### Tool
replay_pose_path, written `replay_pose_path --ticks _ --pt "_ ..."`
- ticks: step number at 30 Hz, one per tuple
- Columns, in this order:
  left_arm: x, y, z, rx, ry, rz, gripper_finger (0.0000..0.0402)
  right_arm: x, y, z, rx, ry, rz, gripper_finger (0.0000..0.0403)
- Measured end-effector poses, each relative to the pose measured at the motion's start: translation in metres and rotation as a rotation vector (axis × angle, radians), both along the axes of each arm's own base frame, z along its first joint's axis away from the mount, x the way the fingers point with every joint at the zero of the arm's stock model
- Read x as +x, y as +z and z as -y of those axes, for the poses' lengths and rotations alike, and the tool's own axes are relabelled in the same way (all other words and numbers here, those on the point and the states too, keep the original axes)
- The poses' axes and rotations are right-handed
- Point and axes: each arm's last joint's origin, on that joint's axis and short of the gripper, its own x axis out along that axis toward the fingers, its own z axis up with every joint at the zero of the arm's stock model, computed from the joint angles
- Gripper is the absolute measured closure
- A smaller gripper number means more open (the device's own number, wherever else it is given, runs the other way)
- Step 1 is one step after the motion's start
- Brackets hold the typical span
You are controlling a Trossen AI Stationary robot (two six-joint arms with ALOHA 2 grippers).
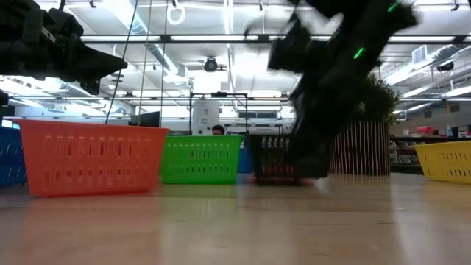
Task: Stack baskets by color
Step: Move the bottom black bin to the bottom right side of the table
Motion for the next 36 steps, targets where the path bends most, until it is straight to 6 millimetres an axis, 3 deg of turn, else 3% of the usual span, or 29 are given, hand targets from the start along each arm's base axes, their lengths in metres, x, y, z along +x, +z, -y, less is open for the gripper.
replay_pose_path --ticks 4,9,14,18,23,29,36 --pt "0.000 0.000 0.000 0.000 0.000 0.000 0.0363 -0.028 0.020 -0.055 0.093 0.015 0.012 0.0394" --pt "0.000 0.000 0.000 0.000 0.000 0.000 0.0369 -0.082 0.030 -0.132 0.290 0.046 -0.013 0.0396" --pt "0.000 0.000 0.000 0.000 0.000 0.000 0.0371 -0.147 0.028 -0.180 0.412 -0.026 -0.069 0.0398" --pt "0.000 0.000 0.000 0.000 -0.001 0.000 0.0366 -0.185 0.025 -0.192 0.401 -0.077 -0.125 0.0394" --pt "0.000 0.000 0.000 0.000 -0.001 0.000 0.0364 -0.212 0.021 -0.196 0.390 -0.083 -0.283 0.0381" --pt "0.000 0.000 0.000 0.000 -0.001 0.000 0.0371 -0.228 0.018 -0.190 0.324 -0.160 -0.370 0.0360" --pt "0.000 0.000 0.000 0.000 -0.001 0.000 0.0366 -0.234 0.017 -0.182 0.258 -0.227 -0.446 0.0308"
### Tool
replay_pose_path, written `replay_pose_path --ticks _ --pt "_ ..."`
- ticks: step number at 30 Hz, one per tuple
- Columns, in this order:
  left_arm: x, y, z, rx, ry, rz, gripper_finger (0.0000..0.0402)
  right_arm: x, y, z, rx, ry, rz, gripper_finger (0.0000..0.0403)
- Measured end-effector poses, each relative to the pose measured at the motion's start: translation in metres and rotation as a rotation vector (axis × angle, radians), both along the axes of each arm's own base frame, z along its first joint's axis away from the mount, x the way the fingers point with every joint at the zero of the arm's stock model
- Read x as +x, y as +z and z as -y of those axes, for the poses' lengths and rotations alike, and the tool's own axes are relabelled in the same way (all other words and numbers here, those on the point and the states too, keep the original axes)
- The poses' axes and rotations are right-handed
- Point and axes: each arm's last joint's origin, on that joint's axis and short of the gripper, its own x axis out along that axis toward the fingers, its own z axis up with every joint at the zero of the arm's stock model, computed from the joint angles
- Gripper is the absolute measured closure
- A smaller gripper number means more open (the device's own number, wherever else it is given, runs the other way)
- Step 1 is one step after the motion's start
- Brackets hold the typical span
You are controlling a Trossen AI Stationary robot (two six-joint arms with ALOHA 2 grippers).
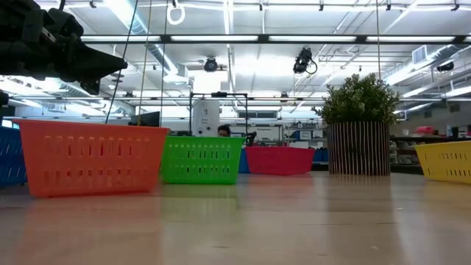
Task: Stack baskets by color
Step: Move the bottom black bin to the bottom right side of the table, then move the top red bin beside the yellow bin to the right side of the table
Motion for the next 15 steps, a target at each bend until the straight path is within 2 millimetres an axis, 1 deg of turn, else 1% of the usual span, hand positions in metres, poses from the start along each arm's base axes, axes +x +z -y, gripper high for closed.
replay_pose_path --ticks 3,5,9,12,15 --pt "0.000 0.000 0.000 0.000 0.000 0.000 0.0363 -0.002 0.000 0.002 -0.002 -0.024 -0.079 0.0288" --pt "0.000 0.000 0.000 0.000 0.000 0.000 0.0364 0.000 0.001 0.003 0.027 -0.060 -0.151 0.0283" --pt "0.000 0.000 0.000 0.000 0.000 0.000 0.0368 0.012 0.010 0.010 0.090 -0.223 -0.248 0.0286" --pt "0.000 0.000 0.000 0.000 0.000 0.000 0.0371 0.024 0.020 0.015 0.154 -0.325 -0.262 0.0288" --pt "0.000 0.000 0.000 0.000 0.000 0.000 0.0371 0.039 0.031 0.021 0.221 -0.364 -0.172 0.0288"
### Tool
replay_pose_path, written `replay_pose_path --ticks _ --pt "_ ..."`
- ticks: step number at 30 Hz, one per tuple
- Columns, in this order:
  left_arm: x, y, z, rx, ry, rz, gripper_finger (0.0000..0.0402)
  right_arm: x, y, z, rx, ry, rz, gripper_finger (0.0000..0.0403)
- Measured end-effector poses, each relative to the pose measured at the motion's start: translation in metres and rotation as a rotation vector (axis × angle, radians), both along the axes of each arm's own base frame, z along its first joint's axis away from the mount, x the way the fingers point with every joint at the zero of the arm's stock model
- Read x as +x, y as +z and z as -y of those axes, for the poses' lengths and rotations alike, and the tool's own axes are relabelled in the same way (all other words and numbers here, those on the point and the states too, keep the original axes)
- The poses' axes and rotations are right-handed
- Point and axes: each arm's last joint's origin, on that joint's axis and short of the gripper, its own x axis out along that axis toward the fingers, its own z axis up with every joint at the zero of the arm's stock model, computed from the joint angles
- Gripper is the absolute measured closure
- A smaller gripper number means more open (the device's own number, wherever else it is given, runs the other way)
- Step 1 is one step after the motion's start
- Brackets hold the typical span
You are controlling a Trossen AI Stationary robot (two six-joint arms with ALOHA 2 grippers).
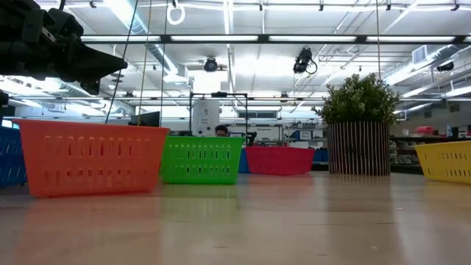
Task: Stack baskets by color
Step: Move the top red bin beside the yellow bin to the right side of the table
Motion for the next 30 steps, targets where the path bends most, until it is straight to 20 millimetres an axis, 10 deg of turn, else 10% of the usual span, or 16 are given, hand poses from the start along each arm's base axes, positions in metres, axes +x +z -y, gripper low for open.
replay_pose_path --ticks 10,19,30 --pt "0.000 0.000 0.000 0.000 0.000 0.000 0.0365 0.089 0.013 0.057 -0.363 0.008 0.598 0.0288" --pt "0.000 0.000 0.000 0.000 0.000 0.000 0.0370 0.182 0.004 0.175 -0.654 0.084 0.621 0.0288" --pt "0.000 0.000 0.000 0.000 0.000 0.000 0.0368 0.200 0.004 0.298 -0.703 -0.056 0.514 0.0264"
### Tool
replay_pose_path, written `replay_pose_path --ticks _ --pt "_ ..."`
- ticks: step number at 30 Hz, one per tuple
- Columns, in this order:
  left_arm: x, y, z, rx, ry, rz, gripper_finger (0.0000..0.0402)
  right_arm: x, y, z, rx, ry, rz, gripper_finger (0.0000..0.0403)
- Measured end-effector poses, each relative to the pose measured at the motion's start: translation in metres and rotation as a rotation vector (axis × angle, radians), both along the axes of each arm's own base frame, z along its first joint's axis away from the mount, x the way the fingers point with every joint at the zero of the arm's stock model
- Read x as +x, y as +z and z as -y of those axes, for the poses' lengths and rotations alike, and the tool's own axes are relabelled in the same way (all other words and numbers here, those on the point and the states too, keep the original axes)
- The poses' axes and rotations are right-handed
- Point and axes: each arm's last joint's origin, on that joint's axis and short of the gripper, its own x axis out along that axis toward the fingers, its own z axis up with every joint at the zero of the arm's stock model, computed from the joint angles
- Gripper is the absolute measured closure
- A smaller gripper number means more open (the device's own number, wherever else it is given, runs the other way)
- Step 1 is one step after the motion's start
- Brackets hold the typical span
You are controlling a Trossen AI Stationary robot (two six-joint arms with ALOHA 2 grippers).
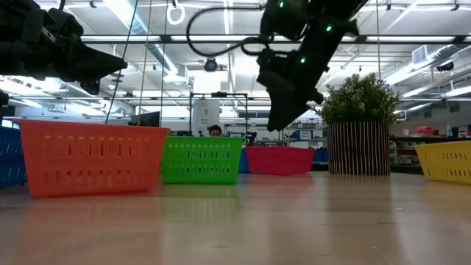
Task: Stack baskets by color
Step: Move the top red bin beside the yellow bin to the right side of the table
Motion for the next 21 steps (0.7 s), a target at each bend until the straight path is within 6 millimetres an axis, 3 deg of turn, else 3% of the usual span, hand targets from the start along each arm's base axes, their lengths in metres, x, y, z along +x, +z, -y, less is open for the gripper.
replay_pose_path --ticks 6,11,21 --pt "0.000 0.000 0.000 0.000 0.000 0.000 0.0371 0.002 0.003 0.035 -0.020 -0.024 0.038 0.0215" --pt "0.000 0.000 0.000 0.000 0.000 0.000 0.0364 0.008 -0.006 0.049 -0.028 -0.018 0.047 0.0189" --pt "0.000 0.000 0.000 0.000 0.000 0.003 0.0371 0.015 -0.051 0.063 -0.007 -0.042 -0.076 0.0212"
